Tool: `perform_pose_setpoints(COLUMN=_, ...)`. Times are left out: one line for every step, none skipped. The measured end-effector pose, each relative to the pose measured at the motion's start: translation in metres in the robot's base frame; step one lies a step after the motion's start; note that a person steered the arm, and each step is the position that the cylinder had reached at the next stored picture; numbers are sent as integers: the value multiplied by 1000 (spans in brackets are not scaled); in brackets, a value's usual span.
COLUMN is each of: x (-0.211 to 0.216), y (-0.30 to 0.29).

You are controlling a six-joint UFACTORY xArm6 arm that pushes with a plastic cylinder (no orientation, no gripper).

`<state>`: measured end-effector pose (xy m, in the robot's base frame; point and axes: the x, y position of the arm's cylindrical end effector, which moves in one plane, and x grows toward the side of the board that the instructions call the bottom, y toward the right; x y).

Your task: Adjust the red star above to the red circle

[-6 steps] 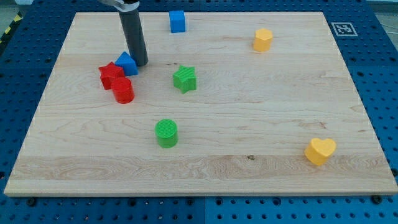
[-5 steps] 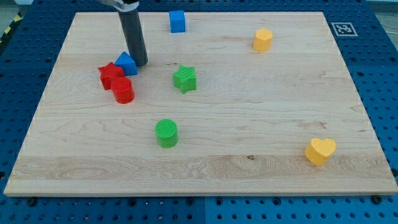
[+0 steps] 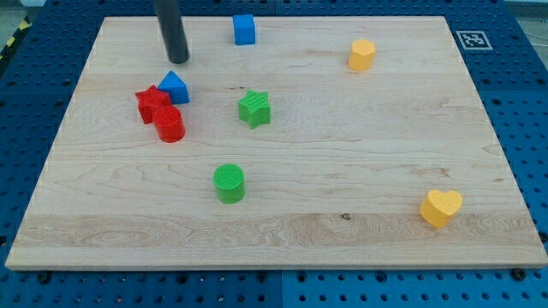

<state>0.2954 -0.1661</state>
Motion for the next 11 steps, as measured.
perform_pose_setpoints(x=9, y=-27)
perform_pose_setpoints(x=25, y=-47)
perform_pose_setpoints(x=52, y=-49)
perform_pose_setpoints(x=77, y=-49)
perform_pose_setpoints(x=97, y=-49)
perform_pose_setpoints(x=102, y=-37)
perform_pose_setpoints(x=103, y=-26)
perform_pose_setpoints(x=103, y=-27)
perform_pose_setpoints(x=100, y=-28)
perform_pose_setpoints(x=76, y=-37)
perform_pose_setpoints(x=60, y=-38)
